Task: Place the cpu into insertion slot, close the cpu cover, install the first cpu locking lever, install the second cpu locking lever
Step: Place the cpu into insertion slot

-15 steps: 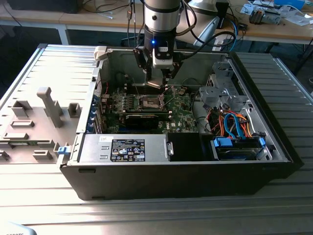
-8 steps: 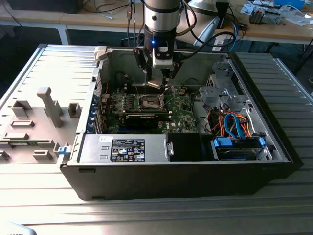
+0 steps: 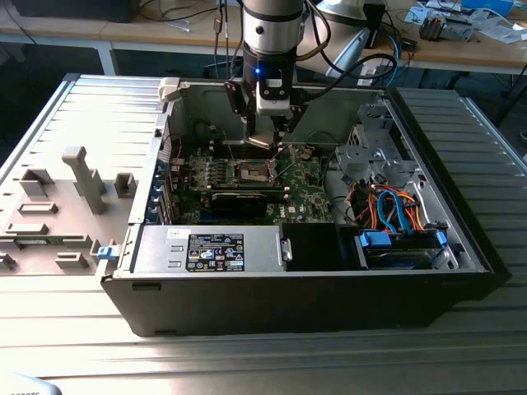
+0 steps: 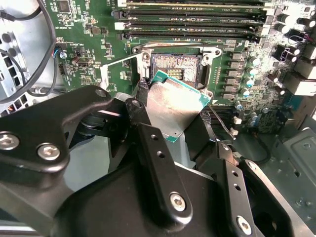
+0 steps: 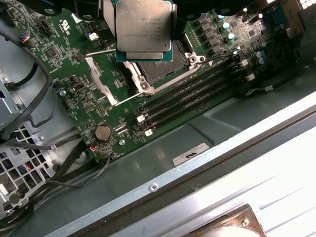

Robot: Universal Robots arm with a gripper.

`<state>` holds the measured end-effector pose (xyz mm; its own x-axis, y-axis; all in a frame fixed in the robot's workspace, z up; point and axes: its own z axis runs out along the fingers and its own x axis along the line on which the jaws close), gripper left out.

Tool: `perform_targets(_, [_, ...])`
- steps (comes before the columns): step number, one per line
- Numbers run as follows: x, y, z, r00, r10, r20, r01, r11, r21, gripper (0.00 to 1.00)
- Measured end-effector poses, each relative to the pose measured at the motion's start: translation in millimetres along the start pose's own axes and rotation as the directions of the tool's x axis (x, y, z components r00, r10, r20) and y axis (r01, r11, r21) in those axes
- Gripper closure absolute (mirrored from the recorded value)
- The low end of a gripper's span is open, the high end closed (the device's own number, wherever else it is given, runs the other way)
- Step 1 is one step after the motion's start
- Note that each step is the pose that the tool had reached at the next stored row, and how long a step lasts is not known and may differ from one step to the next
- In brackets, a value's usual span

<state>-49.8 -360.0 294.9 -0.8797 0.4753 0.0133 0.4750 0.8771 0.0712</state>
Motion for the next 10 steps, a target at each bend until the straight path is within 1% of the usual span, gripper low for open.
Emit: perform_targets(10, [0.0, 0.0, 0.2, 0.9999, 0.015, 0.0013, -0.015, 0.9999, 0.0002, 0.46])
